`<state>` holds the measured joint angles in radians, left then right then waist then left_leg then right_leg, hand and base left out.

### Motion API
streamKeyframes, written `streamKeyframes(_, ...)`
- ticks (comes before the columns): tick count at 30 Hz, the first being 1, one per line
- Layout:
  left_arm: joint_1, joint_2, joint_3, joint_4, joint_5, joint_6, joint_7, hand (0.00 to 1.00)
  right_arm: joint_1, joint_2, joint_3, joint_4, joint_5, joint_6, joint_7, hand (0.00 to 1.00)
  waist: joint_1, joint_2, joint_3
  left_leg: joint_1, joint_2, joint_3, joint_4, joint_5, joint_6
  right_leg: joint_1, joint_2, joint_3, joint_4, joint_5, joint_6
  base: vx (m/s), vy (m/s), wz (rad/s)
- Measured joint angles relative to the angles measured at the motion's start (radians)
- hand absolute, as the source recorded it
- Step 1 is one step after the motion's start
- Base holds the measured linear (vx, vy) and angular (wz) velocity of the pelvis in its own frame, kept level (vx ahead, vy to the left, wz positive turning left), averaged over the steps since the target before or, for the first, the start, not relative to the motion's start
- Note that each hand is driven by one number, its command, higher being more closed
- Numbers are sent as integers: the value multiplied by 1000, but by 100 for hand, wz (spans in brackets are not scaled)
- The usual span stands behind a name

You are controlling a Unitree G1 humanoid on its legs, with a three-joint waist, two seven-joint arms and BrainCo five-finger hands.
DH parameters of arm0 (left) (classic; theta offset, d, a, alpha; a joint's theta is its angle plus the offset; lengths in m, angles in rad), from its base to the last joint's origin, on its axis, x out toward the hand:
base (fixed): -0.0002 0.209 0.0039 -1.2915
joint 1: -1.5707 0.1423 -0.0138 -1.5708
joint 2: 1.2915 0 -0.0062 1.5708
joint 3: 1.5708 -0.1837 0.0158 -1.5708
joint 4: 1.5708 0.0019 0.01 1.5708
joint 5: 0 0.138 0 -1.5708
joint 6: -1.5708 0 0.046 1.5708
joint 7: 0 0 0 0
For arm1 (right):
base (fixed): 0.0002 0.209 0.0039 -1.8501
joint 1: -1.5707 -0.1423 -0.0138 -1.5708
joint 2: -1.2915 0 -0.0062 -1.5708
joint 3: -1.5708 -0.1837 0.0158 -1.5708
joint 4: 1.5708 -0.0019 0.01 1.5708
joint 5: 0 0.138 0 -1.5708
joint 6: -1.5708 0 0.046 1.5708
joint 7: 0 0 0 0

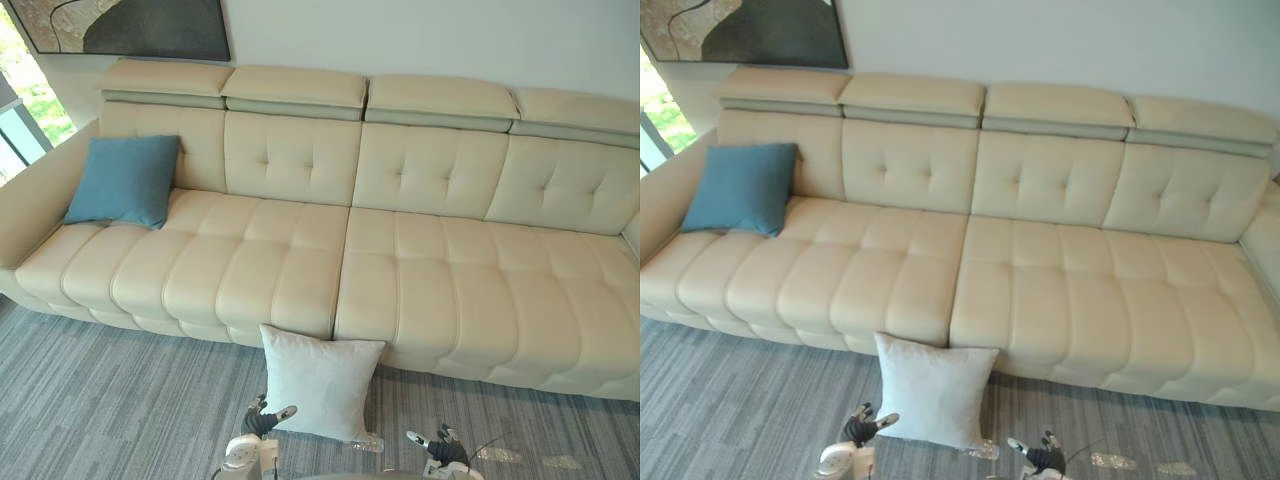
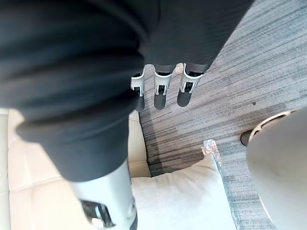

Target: Pick up cushions and gather them together orderly.

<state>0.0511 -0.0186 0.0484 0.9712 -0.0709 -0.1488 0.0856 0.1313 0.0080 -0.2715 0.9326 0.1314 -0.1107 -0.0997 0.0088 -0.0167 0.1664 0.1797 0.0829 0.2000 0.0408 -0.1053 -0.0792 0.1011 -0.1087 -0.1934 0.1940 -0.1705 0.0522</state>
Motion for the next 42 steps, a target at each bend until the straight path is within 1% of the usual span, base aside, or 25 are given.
streamKeyframes(1,-2,4,5,-10,-5,0,3,0,-4,1,0,-5,5,0,-2,0,0,-5,11,-33,-2,0,32,-8,3,-32,-11,1,40,-15,0,-88,-19,6)
streamKeyframes(2,-13,6,14,-32,-12,0,10,0,-16,-1,0,-15,14,0,-7,0,0,-17,36,-94,-1,-3,112,-38,5,-79,-22,3,105,-36,-1,-94,-17,14)
streamKeyframes(3,-32,6,21,-49,-20,0,20,0,-32,-5,1,-21,30,-1,-14,0,-1,-14,68,-172,8,-11,221,-77,8,-134,-32,4,170,-55,-3,-147,-15,16)
streamKeyframes(5,-58,5,32,-77,-43,0,38,0,-56,-17,2,-44,49,-1,-32,0,1,2,111,-315,36,-24,401,-144,10,-250,-33,4,290,-93,-9,-171,-9,6)
streamKeyframes(6,-69,12,34,-101,-53,-1,50,0,-76,-18,2,-67,68,-2,-39,0,1,4,141,-391,50,-29,492,-178,12,-320,-35,9,369,-121,-12,-191,-7,-1)
streamKeyframes(7,-80,26,34,-121,-63,0,62,0,-86,-18,4,-94,78,-2,-45,0,1,-1,163,-444,58,-34,559,-201,12,-375,-43,13,434,-145,-15,-202,-11,2)
streamKeyframes(10,-113,54,29,-186,-71,-3,90,0,-110,-33,20,-163,116,-18,-74,0,3,-10,201,-571,81,-48,714,-259,14,-497,-49,23,577,-198,-18,-189,-10,-2)
streamKeyframes(12,-147,70,23,-209,-72,-8,110,0,-144,-44,23,-194,134,-28,-85,0,6,-19,222,-643,95,-48,774,-278,17,-572,-49,40,636,-209,-20,-148,1,-11)
streamKeyframes(13,-181,81,10,-216,-78,-13,115,0,-172,-52,22,-216,148,-34,-98,0,6,-19,241,-692,101,-52,808,-285,23,-620,-49,43,662,-209,-20,-134,1,-9)
streamKeyframes(15,-235,87,5,-216,-89,-14,131,0,-227,-63,23,-219,153,-41,-115,0,7,-21,254,-775,107,-61,853,-289,29,-699,-49,49,704,-211,-25,-118,-1,-1)
streamKeyframes(16,-299,91,5,-216,-92,-15,150,0,-285,-72,24,-221,155,-42,-123,0,7,-20,285,-857,112,-75,904,-291,32,-775,-50,50,750,-212,-32,-92,-7,3)
streamKeyframes(17,-311,92,6,-216,-92,-15,152,0,-296,-73,25,-222,155,-42,-124,0,8,-20,291,-870,113,-76,913,-291,32,-788,-50,50,758,-213,-34,-98,-10,2)
streamKeyframes(20,-423,106,6,-216,-105,-20,157,0,-419,-89,53,-281,155,-46,-140,0,13,-20,349,-996,119,-83,977,-288,28,-919,-51,60,827,-213,-42,-102,-18,-3)
streamKeyframes(23,-514,116,26,-216,-115,-20,180,0,-546,-100,61,-307,155,-56,-153,0,16,-18,377,-1117,121,-97,1014,-277,24,-1038,-53,58,870,-211,-49,-74,-33,3)
streamKeyframes(25,-568,119,55,-215,-130,-20,195,0,-616,-112,66,-317,167,-59,-160,0,16,-19,381,-1187,119,-104,1027,-266,22,-1107,-57,57,892,-211,-50,-38,-60,12)
streamKeyframes(28,-665,126,91,-214,-131,-20,203,0,-730,-154,85,-322,188,-60,-172,0,16,-14,389,-1278,112,-112,1042,-250,21,-1198,-66,55,920,-208,-54,-38,-67,11)
streamKeyframes(31,-760,140,103,-208,-138,-20,214,0,-836,-182,92,-321,193,-62,-180,0,15,-12,390,-1367,109,-130,1062,-239,17,-1275,-69,41,941,-208,-54,-47,-46,12)
streamKeyframes(33,-829,141,106,-188,-138,-19,216,0,-903,-198,91,-316,196,-67,-185,0,14,-13,390,-1420,97,-136,1064,-225,16,-1328,-81,38,958,-208,-54,-69,-57,22)
streamKeyframes(38,-946,143,119,-172,-164,-12,243,0,-1037,-202,88,-271,259,-71,-216,0,12,-13,394,-1526,91,-159,1093,-214,13,-1423,-83,35,993,-209,-53,-60,-29,11)
streamKeyframes(39,-973,144,119,-171,-168,-11,251,0,-1065,-203,83,-254,278,-74,-225,0,7,-13,394,-1549,84,-161,1093,-207,14,-1444,-85,36,998,-209,-53,-65,-9,15)
streamKeyframes(42,-1050,154,119,-156,-163,-5,294,0,-1143,-204,79,-204,316,-77,-238,0,4,-14,396,-1609,80,-163,1102,-197,17,-1501,-88,38,1009,-206,-56,-63,6,6)
